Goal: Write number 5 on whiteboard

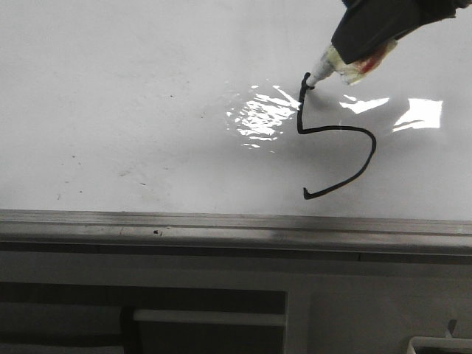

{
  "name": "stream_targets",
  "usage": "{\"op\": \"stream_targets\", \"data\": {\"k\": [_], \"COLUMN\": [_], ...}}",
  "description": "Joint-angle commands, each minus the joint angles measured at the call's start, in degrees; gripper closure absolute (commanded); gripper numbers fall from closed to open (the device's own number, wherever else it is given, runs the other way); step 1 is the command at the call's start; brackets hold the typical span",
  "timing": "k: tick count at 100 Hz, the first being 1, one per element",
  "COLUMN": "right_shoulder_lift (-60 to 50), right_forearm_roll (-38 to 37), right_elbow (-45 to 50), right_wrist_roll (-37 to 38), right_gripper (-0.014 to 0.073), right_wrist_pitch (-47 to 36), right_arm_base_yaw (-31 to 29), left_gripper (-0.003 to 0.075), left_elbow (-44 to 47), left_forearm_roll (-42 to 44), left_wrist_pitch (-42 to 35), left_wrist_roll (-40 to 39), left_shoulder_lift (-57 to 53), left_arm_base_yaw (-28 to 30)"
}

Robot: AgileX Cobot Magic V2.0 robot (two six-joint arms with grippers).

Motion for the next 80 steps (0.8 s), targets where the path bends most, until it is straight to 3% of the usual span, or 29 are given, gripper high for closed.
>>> {"op": "stream_targets", "data": {"k": [1,80], "right_shoulder_lift": [-0.71,-2.66], "right_forearm_roll": [-1.68,-2.04], "right_elbow": [-1.28,-1.18], "right_wrist_roll": [-0.10,0.90], "right_gripper": [0.0636,0.0636], "right_wrist_pitch": [1.08,10.69], "right_arm_base_yaw": [-0.25,-4.41], "left_gripper": [0.0741,0.0741], "left_elbow": [-1.60,-1.60], "left_forearm_roll": [-0.36,-0.36], "left_wrist_pitch": [-2.67,-2.67], "left_wrist_roll": [-0.39,-0.39], "left_shoulder_lift": [0.12,0.12], "left_arm_base_yaw": [0.07,0.07]}}
